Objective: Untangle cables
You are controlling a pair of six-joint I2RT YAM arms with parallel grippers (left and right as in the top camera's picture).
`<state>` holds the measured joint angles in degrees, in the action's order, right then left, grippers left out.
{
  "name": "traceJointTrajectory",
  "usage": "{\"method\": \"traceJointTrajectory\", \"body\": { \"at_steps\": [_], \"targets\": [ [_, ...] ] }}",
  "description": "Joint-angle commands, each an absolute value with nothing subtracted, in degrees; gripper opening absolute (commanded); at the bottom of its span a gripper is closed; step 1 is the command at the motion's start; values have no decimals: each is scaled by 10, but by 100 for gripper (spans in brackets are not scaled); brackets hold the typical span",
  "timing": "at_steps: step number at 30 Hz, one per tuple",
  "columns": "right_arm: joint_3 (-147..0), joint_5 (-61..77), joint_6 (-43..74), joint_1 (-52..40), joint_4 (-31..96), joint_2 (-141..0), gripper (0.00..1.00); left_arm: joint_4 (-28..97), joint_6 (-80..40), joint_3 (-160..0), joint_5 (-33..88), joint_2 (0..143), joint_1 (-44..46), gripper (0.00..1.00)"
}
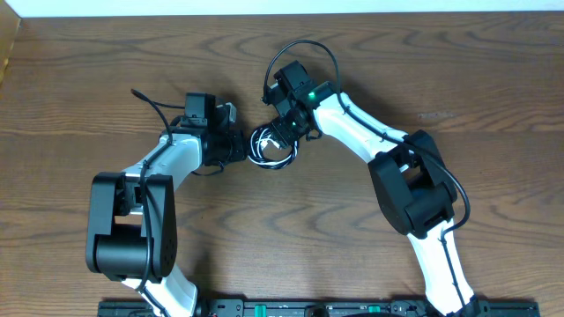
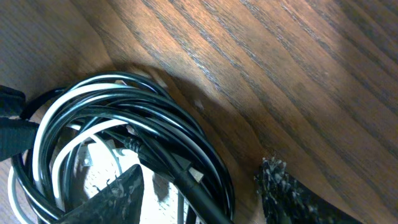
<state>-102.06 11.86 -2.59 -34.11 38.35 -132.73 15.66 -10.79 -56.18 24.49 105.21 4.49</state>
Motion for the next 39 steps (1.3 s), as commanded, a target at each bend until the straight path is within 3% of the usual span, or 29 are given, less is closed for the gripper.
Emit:
{"method": "traceJointTrajectory", "body": {
  "at_steps": [1,21,29,39],
  "targets": [
    [-1020,96,-29,-346,398,-1341,58,176,-117,-539,185,1072,43,25],
    [-1085,95,-95,-346,498,-1342,66,258,-112,-592,190,1071,44,26],
    [-1053,93,-143,-359,502,-1342,67,264,-113,-590,189,1072,66,34],
    [-1033,-18,-146,-364,504,-1342,70,268,-113,-587,127,1126,98,35]
  ]
}}
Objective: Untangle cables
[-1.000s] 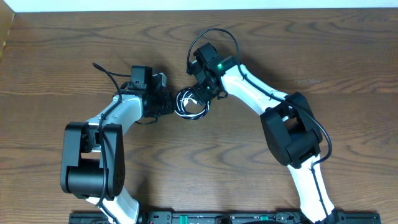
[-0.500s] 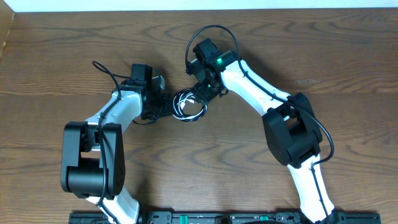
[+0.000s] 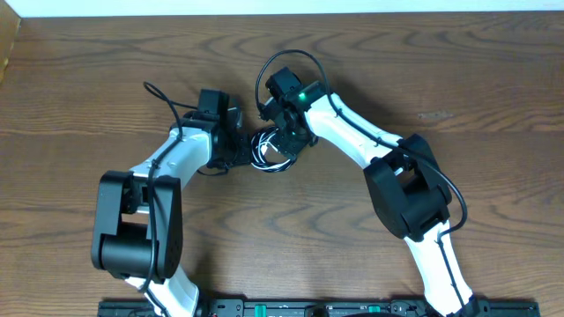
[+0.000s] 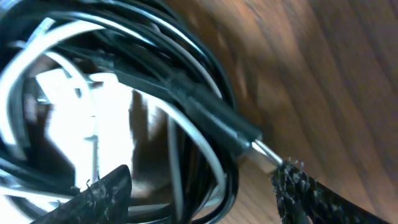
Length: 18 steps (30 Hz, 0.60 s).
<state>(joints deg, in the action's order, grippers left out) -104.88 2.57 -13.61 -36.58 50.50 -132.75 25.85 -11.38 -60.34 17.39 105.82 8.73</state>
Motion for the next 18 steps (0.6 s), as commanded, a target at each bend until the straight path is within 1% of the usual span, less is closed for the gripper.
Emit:
{"method": "traceJointTrajectory", "body": {
  "at_steps": [1,8,12,18],
  "targets": [
    [-1027,-18,-146,-363,501,-1342,70,268,-113,-587,117,1134,98,35],
    [-996,-65,-112,-353,491,-1342,70,294,-133,-587,-29,1168,95,35],
    [-989,-77,-103,-342,489,-1342,70,312,-142,-587,-87,1168,87,35],
    [-987,-79,-62,-317,491,-1342,69,346,-150,-587,-97,1168,52,36]
  ]
}}
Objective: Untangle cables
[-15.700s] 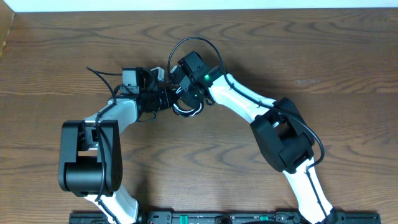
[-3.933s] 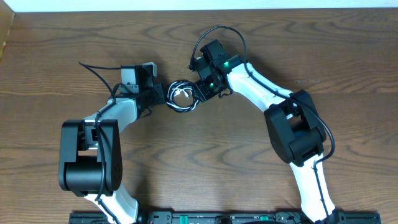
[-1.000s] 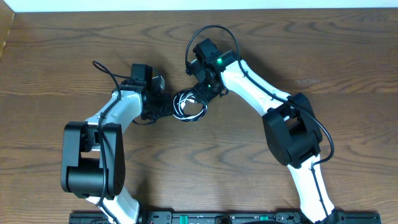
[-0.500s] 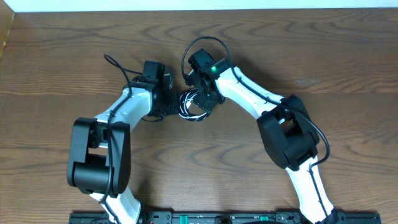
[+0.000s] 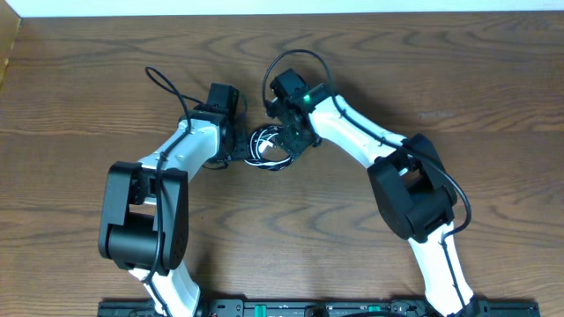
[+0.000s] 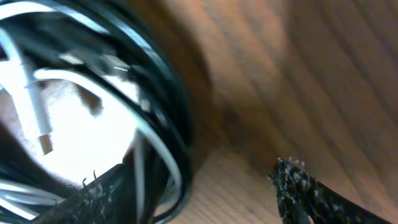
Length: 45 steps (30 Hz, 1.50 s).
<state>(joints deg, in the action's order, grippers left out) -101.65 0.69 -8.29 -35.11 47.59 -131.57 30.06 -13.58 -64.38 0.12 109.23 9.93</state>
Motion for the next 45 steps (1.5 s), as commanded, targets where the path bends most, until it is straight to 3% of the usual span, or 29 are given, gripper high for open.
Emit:
{"method": "traceJointTrajectory", "body": {
  "at_steps": [1,6,10,16,23,28,36,40,45],
  "targets": [
    [-987,-79,-59,-313,491,-1342,69,350,-150,-587,-97,1168,44,36],
    [-984,-78,-46,-300,493,-1342,69,376,-170,-587,-97,1168,-15,36],
    [-984,-78,-32,-298,493,-1342,68,383,-182,-588,-70,1168,-59,47],
    [-984,-78,-32,-298,489,-1342,68,400,-176,-628,85,1163,-117,50],
    [-985,-62,-34,-298,484,-1341,66,412,-175,-675,231,1095,-89,50],
    [-1010,-49,-56,-300,508,-1333,57,397,-174,-675,181,1078,-41,50],
    [-1061,6,-147,-321,568,-1304,59,354,-179,-675,96,1079,-27,48],
    [-1064,43,-147,-340,572,-1300,59,343,-185,-675,69,1079,-42,35],
    [-1091,97,-135,-353,578,-1300,58,340,-203,-675,72,1079,-49,34]
  ]
}}
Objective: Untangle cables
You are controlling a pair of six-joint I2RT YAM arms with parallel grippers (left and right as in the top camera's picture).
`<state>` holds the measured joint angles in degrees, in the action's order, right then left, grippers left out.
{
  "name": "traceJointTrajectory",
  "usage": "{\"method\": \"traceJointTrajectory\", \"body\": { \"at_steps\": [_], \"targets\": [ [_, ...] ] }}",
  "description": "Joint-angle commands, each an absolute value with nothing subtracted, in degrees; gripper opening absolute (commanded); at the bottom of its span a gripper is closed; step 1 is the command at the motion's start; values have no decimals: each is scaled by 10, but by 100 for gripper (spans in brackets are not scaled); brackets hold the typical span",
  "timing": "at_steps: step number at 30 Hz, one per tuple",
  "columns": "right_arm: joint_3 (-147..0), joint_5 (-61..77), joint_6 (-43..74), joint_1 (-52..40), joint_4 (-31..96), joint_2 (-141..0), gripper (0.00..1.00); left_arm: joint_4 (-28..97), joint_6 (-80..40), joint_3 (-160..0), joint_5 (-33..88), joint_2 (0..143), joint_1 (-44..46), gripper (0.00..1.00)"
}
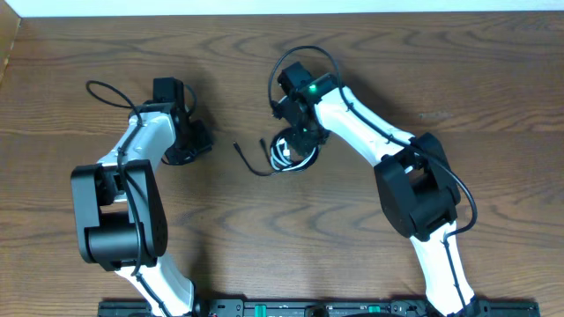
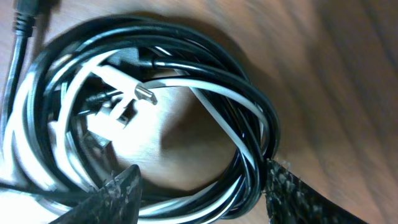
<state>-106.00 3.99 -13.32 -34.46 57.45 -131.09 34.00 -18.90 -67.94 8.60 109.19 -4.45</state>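
Note:
A small coil of black and white cables (image 1: 289,155) lies on the wooden table just right of centre. In the right wrist view the coil (image 2: 186,106) fills the frame, with a white plug with a metal tip (image 2: 138,91) inside it. My right gripper (image 1: 298,141) hangs over the coil, open, and its fingers (image 2: 121,194) straddle the coil's near arc (image 2: 205,199). A black cable tail (image 1: 248,160) trails left out of the coil to a free end. My left gripper (image 1: 201,141) is well to the left, apart from that tail; its jaws are too dark to read.
The wooden table (image 1: 352,238) stretches around both arms. The left arm's own thin black lead (image 1: 107,90) loops out at the far left. The right arm's lead (image 1: 308,55) arches above its wrist. The arm bases stand at the front edge.
My left gripper has moved from the coil's left edge well away to the left. A black tail now lies stretched out left of the coil. The coil sits slightly further right, under my right gripper.
At first both grippers flanked the coil, left on its left edge and right open over its right side. They stayed close around it at the following two moments. Now the left gripper is far off and one black tail lies drawn out.

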Motion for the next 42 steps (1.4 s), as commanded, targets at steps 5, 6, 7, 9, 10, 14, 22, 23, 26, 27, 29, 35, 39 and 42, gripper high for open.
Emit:
{"method": "traceJointTrajectory", "body": {
  "at_steps": [5,6,7,9,10,14,22,23,26,27,29,35,39,42],
  "targets": [
    [-1102,124,-69,-356,579,-1300,52,340,-203,-675,73,1079,-49,34],
    [-1102,125,-54,-356,579,-1300,50,340,-203,-675,77,1079,-49,34],
    [-1102,129,-43,-356,580,-1300,47,340,-203,-675,84,1079,-49,33],
    [-1102,171,-45,-356,582,-1300,43,339,-202,-675,105,1079,-49,34],
    [-1102,201,-54,-356,583,-1300,43,338,-199,-675,114,1079,-49,34],
    [-1102,278,-58,-356,583,-1300,43,337,-196,-675,116,1079,-49,34],
    [-1079,250,-28,-360,578,-1303,49,338,-196,-675,116,1079,-49,34],
    [-1074,244,-27,-362,574,-1303,49,338,-196,-675,116,1079,-48,34],
    [-1056,237,-21,-368,556,-1303,49,338,-196,-675,116,1079,-48,34],
    [-1050,237,-21,-371,550,-1303,48,338,-196,-675,116,1079,-48,34],
    [-1040,234,-20,-376,537,-1303,47,338,-196,-675,116,1079,-48,34],
    [-1018,177,3,-390,491,-1303,43,338,-196,-675,116,1079,-48,33],
    [-1014,132,8,-397,480,-1303,37,338,-196,-675,116,1079,-48,34],
    [-1014,108,30,-398,473,-1303,33,338,-196,-675,116,1079,-48,34]
  ]
}}
